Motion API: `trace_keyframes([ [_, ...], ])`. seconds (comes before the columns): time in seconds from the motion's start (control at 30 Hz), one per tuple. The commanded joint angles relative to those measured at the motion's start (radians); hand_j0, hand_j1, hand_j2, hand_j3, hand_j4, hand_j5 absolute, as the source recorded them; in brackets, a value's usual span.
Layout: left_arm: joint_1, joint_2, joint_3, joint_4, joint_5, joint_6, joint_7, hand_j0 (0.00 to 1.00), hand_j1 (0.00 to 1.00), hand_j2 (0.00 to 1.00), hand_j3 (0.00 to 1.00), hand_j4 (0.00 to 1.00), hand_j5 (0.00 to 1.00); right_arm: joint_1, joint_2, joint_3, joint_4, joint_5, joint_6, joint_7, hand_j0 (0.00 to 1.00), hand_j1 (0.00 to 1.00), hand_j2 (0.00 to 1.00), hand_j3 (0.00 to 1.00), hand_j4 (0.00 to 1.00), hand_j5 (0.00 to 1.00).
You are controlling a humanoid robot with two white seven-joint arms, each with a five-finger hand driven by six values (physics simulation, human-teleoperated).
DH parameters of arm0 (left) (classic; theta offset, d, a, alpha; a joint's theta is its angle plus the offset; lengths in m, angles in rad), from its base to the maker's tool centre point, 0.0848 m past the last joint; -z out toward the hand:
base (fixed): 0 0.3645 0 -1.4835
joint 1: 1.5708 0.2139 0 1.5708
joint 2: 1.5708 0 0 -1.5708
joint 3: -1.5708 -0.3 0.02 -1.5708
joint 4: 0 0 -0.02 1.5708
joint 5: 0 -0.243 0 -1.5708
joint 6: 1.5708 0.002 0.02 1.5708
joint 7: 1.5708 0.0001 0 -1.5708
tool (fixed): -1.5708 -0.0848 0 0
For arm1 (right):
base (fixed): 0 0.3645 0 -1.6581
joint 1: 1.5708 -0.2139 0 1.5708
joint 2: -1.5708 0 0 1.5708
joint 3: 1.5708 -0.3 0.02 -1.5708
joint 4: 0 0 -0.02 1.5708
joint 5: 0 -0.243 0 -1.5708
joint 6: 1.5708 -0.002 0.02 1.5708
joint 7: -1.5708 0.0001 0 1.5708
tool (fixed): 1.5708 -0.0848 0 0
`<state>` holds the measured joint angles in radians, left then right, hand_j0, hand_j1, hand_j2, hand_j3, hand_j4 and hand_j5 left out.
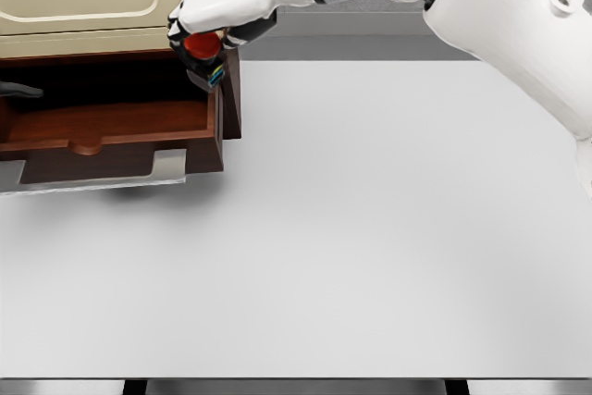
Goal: Open the cabinet drawer with left arm, and place a switch into the drawer with right arm
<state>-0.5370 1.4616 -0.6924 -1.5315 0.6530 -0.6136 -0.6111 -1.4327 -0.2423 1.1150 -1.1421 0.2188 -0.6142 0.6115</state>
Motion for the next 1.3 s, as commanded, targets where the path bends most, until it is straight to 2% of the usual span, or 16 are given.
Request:
trace_keyframes([
  [0.0,0.000,0.002,0.002,0.001,0.008,0.003,0.000,1.00,1.00,1.00,1.00,1.00,1.00,0.000,0.034,0.022,0.019,-0.009,0.003,-0.001,0.42,0.42,0.42,0.42,0.42,0.42],
  [0.27,0.000,0.002,0.002,0.001,0.008,0.003,0.000,1.00,1.00,1.00,1.00,1.00,1.00,-0.009,0.210,0.046,0.246,0.001,0.003,-0.001,0.42,0.42,0.42,0.42,0.42,0.42],
  [0.47,0.000,0.002,0.001,-0.001,0.008,0.003,0.000,1.00,1.00,1.00,1.00,1.00,1.00,-0.021,0.242,0.045,0.320,0.007,0.003,-0.001,0.44,0.44,0.44,0.44,0.44,0.44],
  [0.53,0.000,0.002,0.002,-0.001,0.008,0.003,0.000,1.00,1.00,1.00,1.00,1.00,1.00,-0.021,0.242,0.051,0.321,0.008,0.003,-0.001,0.47,0.47,0.47,0.47,0.47,0.47],
  [0.6,0.000,0.002,0.002,-0.001,0.008,0.003,0.000,1.00,1.00,1.00,1.00,1.00,1.00,-0.023,0.242,0.060,0.321,0.008,0.003,-0.001,0.53,0.53,0.53,0.53,0.53,0.53],
  [0.63,0.000,0.002,0.002,-0.001,0.008,0.003,0.000,1.00,1.00,1.00,1.00,1.00,1.00,-0.023,0.242,0.063,0.320,0.014,0.003,-0.001,0.60,0.60,0.60,0.60,0.60,0.60],
  [0.7,0.000,0.002,0.002,-0.001,0.008,0.003,0.000,1.00,1.00,1.00,1.00,1.00,1.00,-0.025,0.242,0.074,0.314,0.025,0.003,-0.001,0.61,0.61,0.61,0.61,0.61,0.61],
  [0.73,0.000,0.002,0.002,-0.001,0.008,0.003,0.000,1.00,1.00,1.00,1.00,1.00,1.00,-0.026,0.242,0.075,0.311,0.027,0.003,-0.001,0.70,0.70,0.70,0.70,0.70,0.70],
  [0.77,0.000,0.002,0.002,-0.001,0.008,0.003,0.000,1.00,1.00,1.00,1.00,1.00,1.00,-0.026,0.242,0.074,0.305,0.037,0.003,-0.001,0.96,0.96,0.96,0.96,0.96,0.96],
  [0.8,0.000,0.002,0.002,-0.001,0.008,0.003,0.000,1.00,1.00,1.00,1.00,1.00,1.00,-0.026,0.242,0.074,0.294,0.051,0.003,-0.001,1.00,1.00,1.00,1.00,1.00,1.00],
  [1.0,0.000,0.000,0.002,-0.001,0.008,0.003,0.000,1.00,1.00,1.00,1.00,1.00,1.00,-0.038,0.242,0.065,0.231,0.050,0.003,-0.001,1.00,1.00,1.00,1.00,1.00,1.00],
  [1.07,0.000,0.000,0.002,-0.001,0.008,0.003,0.000,1.00,1.00,1.00,1.00,1.00,1.00,-0.043,0.242,0.043,0.179,0.047,0.003,-0.001,1.00,1.00,1.00,1.00,1.00,1.00],
  [1.1,0.000,-0.001,0.002,-0.004,0.008,0.003,0.000,1.00,1.00,1.00,1.00,1.00,1.00,-0.043,0.229,0.020,0.134,0.042,0.003,-0.001,1.00,1.00,1.00,1.00,1.00,1.00],
  [1.13,0.000,-0.006,0.002,-0.006,0.007,0.003,0.000,1.00,1.00,1.00,1.00,1.00,1.00,-0.041,0.173,0.003,0.076,0.040,0.003,-0.001,1.00,1.00,1.00,1.00,1.00,1.00],
  [1.2,0.000,-0.009,0.002,-0.013,0.007,0.003,0.000,1.00,1.00,1.00,1.00,1.00,1.00,-0.028,0.018,-0.018,-0.073,0.034,0.003,-0.001,1.00,1.00,1.00,1.00,1.00,1.00],
  [1.27,-0.001,-0.010,0.002,-0.026,0.005,0.003,0.000,1.00,1.00,1.00,1.00,1.00,1.00,-0.002,-0.101,-0.035,-0.085,0.031,0.003,-0.001,1.00,1.00,1.00,1.00,1.00,1.00],
])
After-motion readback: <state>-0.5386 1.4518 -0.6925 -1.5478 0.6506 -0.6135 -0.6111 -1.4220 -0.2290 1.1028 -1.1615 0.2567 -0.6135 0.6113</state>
